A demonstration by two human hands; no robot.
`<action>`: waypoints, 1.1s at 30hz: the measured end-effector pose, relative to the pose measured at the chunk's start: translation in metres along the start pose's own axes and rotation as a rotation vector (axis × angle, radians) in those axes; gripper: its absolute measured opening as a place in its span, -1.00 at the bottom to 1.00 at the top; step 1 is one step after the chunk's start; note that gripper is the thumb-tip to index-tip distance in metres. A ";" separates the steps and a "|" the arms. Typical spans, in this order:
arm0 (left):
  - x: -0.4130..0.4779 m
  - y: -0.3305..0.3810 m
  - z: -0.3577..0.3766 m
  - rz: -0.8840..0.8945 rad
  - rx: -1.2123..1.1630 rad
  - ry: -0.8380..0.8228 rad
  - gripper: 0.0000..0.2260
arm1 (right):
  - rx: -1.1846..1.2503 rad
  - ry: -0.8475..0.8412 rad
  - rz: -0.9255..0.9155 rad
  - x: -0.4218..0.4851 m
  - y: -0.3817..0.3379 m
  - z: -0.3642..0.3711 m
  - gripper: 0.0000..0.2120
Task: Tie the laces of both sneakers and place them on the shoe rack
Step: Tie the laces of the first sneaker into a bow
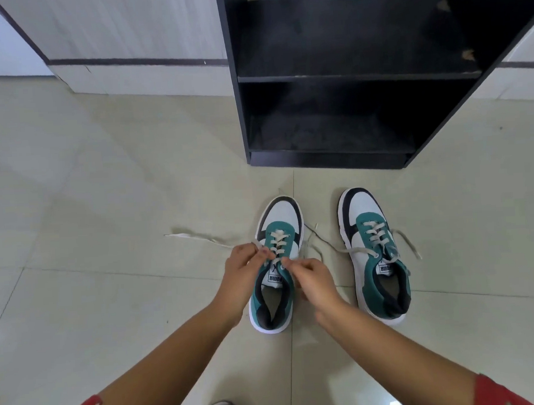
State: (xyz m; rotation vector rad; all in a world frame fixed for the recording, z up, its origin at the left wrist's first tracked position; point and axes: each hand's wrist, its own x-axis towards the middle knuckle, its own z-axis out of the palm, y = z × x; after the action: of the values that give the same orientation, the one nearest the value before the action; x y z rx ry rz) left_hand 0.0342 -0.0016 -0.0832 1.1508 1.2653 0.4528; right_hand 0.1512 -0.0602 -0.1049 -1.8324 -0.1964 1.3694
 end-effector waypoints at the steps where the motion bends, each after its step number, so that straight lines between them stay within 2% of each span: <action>1: 0.001 0.000 0.000 0.041 0.026 0.001 -0.81 | 0.024 -0.018 -0.005 0.000 -0.002 0.001 -0.86; 3: 0.003 0.000 -0.002 0.137 0.030 -0.031 -0.82 | 0.069 -0.064 -0.060 0.001 -0.011 0.001 -0.97; 5: 0.004 0.002 -0.006 0.242 0.031 -0.086 -0.81 | 0.039 -0.159 -0.169 0.000 -0.021 -0.002 -0.89; 7: 0.006 0.004 -0.009 0.317 0.042 -0.147 -0.78 | -0.062 -0.278 -0.249 -0.005 -0.028 -0.004 -0.91; 13: 0.011 0.000 -0.015 0.378 0.154 -0.285 -0.72 | -0.312 -0.474 -0.381 -0.014 -0.027 -0.009 -0.93; 19: 0.014 -0.006 -0.024 0.497 0.441 -0.300 -0.79 | -0.573 -0.411 -0.562 -0.027 -0.046 -0.038 -0.79; 22: 0.014 -0.002 -0.022 0.484 0.411 -0.298 -0.92 | -0.917 -0.303 -0.705 -0.024 -0.049 -0.044 -0.80; 23: 0.014 0.000 -0.021 0.468 0.381 -0.307 -0.92 | -0.965 -0.287 -0.722 -0.023 -0.047 -0.044 -0.79; 29: 0.019 0.009 -0.024 0.515 0.452 -0.400 -0.74 | -0.895 -0.248 -0.730 -0.021 -0.038 -0.042 -0.77; 33: 0.017 0.027 -0.022 0.700 0.501 -0.253 -0.75 | -0.918 -0.124 -0.793 -0.019 -0.030 -0.039 -0.78</action>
State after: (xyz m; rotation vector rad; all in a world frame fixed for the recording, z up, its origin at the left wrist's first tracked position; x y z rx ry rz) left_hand 0.0278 0.0328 -0.0663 2.0237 0.7383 0.4876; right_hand 0.1874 -0.0715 -0.0680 -1.9704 -1.6409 0.8347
